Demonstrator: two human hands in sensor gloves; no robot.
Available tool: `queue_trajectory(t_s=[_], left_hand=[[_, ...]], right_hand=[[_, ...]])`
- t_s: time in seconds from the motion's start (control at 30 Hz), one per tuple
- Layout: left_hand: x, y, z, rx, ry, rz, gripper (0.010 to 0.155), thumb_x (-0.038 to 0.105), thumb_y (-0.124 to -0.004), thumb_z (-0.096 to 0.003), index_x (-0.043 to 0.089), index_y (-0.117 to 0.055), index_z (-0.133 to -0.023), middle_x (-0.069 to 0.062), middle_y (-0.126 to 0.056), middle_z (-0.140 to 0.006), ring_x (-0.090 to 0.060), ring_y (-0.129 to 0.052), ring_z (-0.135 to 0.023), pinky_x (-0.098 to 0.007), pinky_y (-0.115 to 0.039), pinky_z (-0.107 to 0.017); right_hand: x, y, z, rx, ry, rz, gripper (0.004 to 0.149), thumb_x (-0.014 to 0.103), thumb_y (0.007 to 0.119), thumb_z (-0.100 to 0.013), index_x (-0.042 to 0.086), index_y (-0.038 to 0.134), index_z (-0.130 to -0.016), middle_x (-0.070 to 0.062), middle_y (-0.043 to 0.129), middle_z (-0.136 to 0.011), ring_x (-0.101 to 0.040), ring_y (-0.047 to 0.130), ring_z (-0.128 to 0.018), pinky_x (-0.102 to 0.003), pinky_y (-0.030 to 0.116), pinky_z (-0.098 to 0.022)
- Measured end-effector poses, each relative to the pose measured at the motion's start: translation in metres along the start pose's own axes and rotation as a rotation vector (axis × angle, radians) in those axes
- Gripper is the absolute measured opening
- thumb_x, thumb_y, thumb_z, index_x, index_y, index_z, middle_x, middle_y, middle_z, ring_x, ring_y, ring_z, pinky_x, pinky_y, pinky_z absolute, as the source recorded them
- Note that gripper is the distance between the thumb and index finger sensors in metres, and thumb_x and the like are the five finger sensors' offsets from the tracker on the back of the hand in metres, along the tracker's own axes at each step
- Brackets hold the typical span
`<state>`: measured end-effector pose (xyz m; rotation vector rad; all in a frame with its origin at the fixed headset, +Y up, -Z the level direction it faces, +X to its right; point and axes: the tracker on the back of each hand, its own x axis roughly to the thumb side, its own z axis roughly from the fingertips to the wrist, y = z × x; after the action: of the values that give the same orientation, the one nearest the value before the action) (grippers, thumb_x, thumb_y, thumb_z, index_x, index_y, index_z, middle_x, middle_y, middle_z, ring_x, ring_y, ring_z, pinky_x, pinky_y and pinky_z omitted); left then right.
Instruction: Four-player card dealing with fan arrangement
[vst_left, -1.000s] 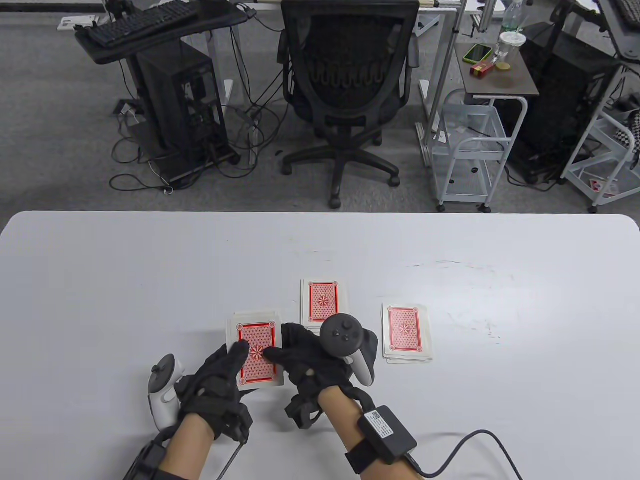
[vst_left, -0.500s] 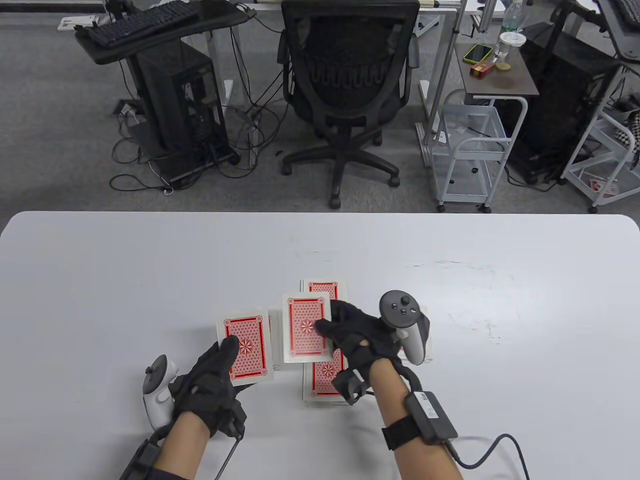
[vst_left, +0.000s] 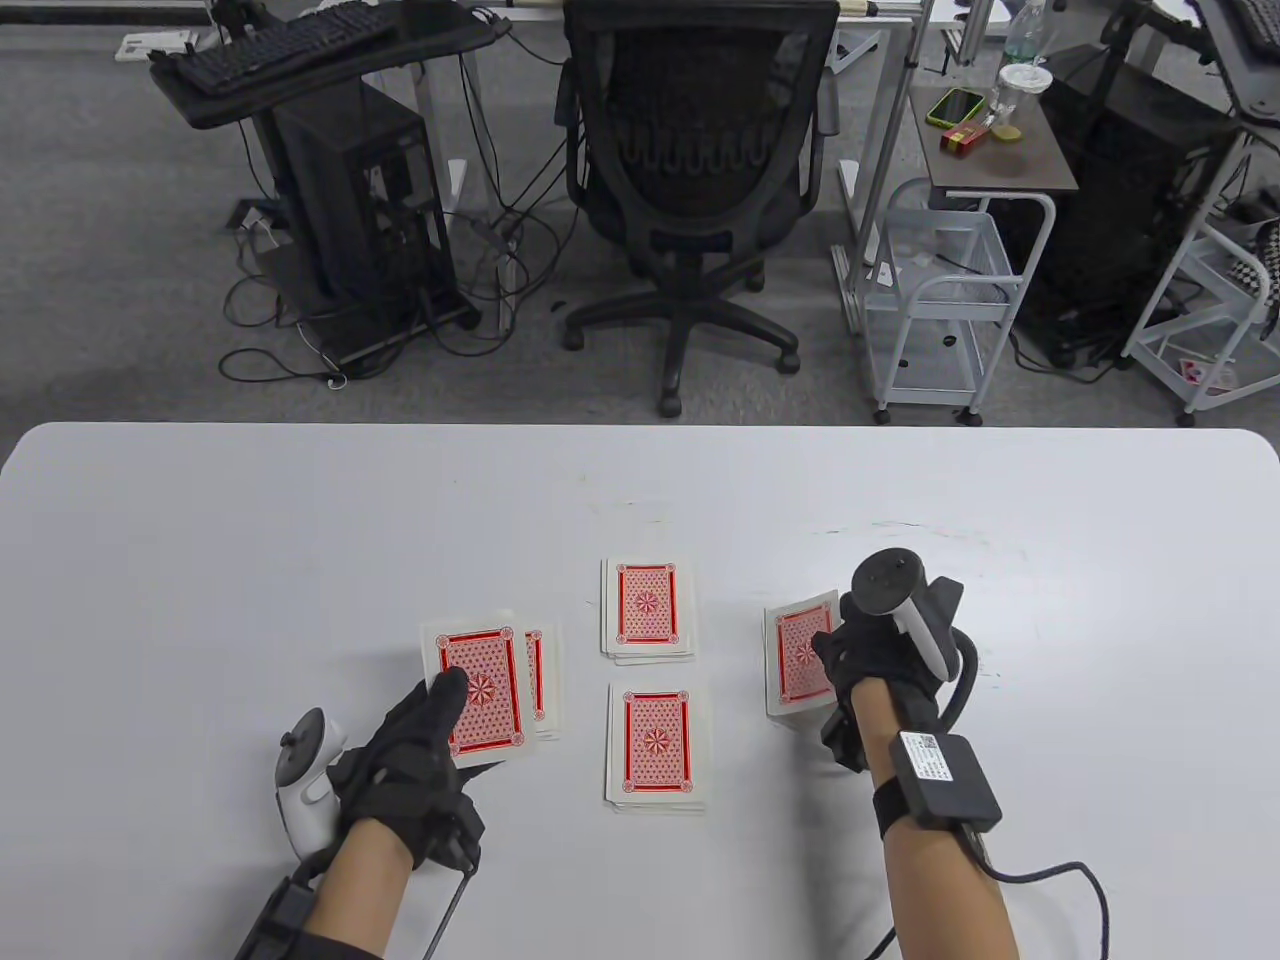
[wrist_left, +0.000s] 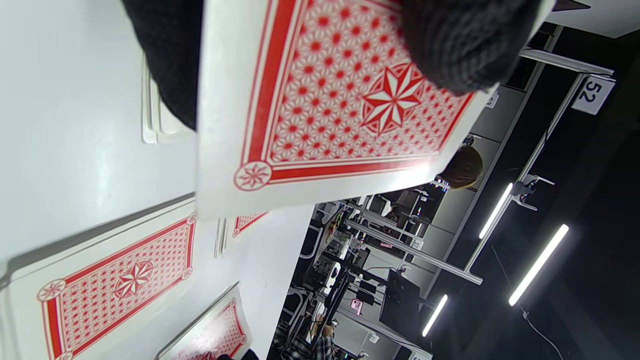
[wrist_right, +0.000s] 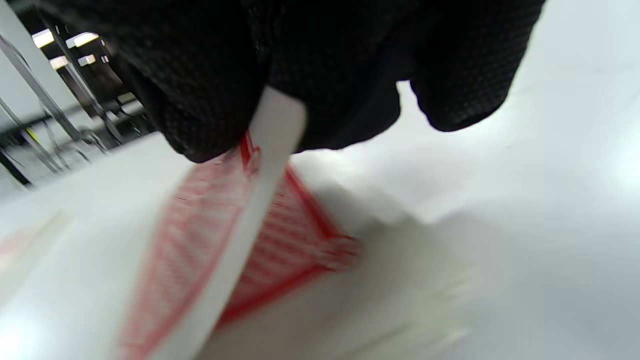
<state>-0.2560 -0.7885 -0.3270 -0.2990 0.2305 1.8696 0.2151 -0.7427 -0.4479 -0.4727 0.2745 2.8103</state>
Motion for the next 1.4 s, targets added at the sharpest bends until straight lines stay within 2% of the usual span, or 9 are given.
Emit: queue_trajectory(t_s=[0.13, 0.27, 0.47, 0.57, 0.7, 0.87, 0.97, 1.07, 1.4], left_hand=[[0.0, 0.0, 0.0, 0.004, 0.001, 0.001, 0.043, 0.052, -0.079, -0.0509, 0.033, -0.078, -0.09, 0.009, -0.094, -0.085, -0.022, -0.103, -0.073, -0.042, -0.088, -0.053], [0.0, 0.001, 0.0, 0.006, -0.002, 0.0, 0.044, 0.052, -0.079, -0.0508, 0.033, -0.078, -0.09, 0.01, -0.094, -0.085, -0.022, -0.103, -0.073, -0.042, -0.088, -0.053], [0.001, -0.005, 0.002, -0.006, -0.017, -0.007, 0.044, 0.052, -0.08, -0.0505, 0.033, -0.078, -0.09, 0.009, -0.095, -0.085, -0.022, -0.103, -0.072, -0.042, -0.088, -0.052], [0.0, -0.009, 0.003, -0.015, -0.019, -0.015, 0.044, 0.051, -0.08, -0.0502, 0.032, -0.079, -0.089, 0.009, -0.095, -0.084, -0.022, -0.103, -0.071, -0.043, -0.088, -0.052], [-0.001, -0.015, 0.004, -0.027, -0.022, -0.036, 0.043, 0.051, -0.081, -0.0498, 0.032, -0.08, -0.089, 0.009, -0.096, -0.084, -0.022, -0.104, -0.071, -0.043, -0.089, -0.051], [-0.003, -0.021, 0.004, -0.056, -0.012, -0.064, 0.043, 0.051, -0.081, -0.0499, 0.033, -0.079, -0.089, 0.008, -0.095, -0.084, -0.023, -0.104, -0.071, -0.043, -0.088, -0.052], [-0.006, -0.026, 0.004, -0.062, -0.007, -0.08, 0.043, 0.05, -0.081, -0.0496, 0.033, -0.08, -0.089, 0.009, -0.096, -0.083, -0.023, -0.104, -0.07, -0.043, -0.089, -0.051], [-0.006, -0.03, 0.004, -0.076, -0.007, -0.097, 0.043, 0.05, -0.082, -0.0495, 0.033, -0.08, -0.089, 0.009, -0.096, -0.083, -0.022, -0.104, -0.07, -0.043, -0.089, -0.051], [-0.005, -0.033, 0.005, -0.085, -0.018, -0.102, 0.044, 0.05, -0.079, -0.0497, 0.031, -0.08, -0.089, 0.007, -0.096, -0.084, -0.023, -0.104, -0.07, -0.043, -0.089, -0.051]], right_hand=[[0.008, 0.013, -0.001, -0.025, 0.008, 0.205, 0.074, 0.039, 0.091, -0.046, 0.011, 0.056, -0.104, -0.004, 0.079, -0.081, -0.018, 0.095, -0.046, -0.058, 0.069, -0.054], [0.011, 0.008, 0.007, -0.055, -0.007, 0.208, 0.074, 0.043, 0.089, -0.047, 0.011, 0.055, -0.105, -0.005, 0.078, -0.082, -0.019, 0.095, -0.048, -0.058, 0.069, -0.055], [0.046, -0.025, 0.046, -0.054, -0.166, -0.03, 0.072, 0.046, 0.082, -0.052, 0.01, 0.052, -0.107, -0.009, 0.075, -0.088, -0.024, 0.096, -0.057, -0.059, 0.068, -0.056], [0.073, -0.027, 0.073, -0.014, -0.308, -0.227, 0.068, 0.046, 0.078, -0.055, 0.008, 0.053, -0.107, -0.012, 0.074, -0.09, -0.027, 0.096, -0.061, -0.059, 0.068, -0.056], [0.112, -0.004, 0.114, -0.009, -0.509, -0.498, 0.063, 0.044, 0.076, -0.057, 0.007, 0.058, -0.104, -0.012, 0.076, -0.088, -0.027, 0.097, -0.059, -0.06, 0.069, -0.054], [0.146, 0.035, 0.138, 0.091, -0.648, -0.675, 0.066, 0.047, 0.077, -0.056, 0.008, 0.057, -0.105, -0.012, 0.075, -0.09, -0.029, 0.096, -0.063, -0.061, 0.069, -0.054], [0.159, 0.051, 0.143, 0.164, -0.652, -0.698, 0.072, 0.049, 0.084, -0.051, 0.007, 0.056, -0.103, -0.01, 0.074, -0.088, -0.03, 0.095, -0.065, -0.062, 0.068, -0.055], [0.163, 0.057, 0.145, 0.169, -0.614, -0.629, 0.061, 0.04, 0.09, -0.048, 0.013, 0.064, -0.095, -0.002, 0.081, -0.078, -0.022, 0.099, -0.056, -0.061, 0.071, -0.053], [0.139, 0.054, 0.126, 0.255, -0.536, -0.782, 0.06, 0.034, 0.093, -0.044, 0.007, 0.071, -0.093, -0.001, 0.092, -0.069, -0.02, 0.107, -0.049, -0.058, 0.075, -0.052]])
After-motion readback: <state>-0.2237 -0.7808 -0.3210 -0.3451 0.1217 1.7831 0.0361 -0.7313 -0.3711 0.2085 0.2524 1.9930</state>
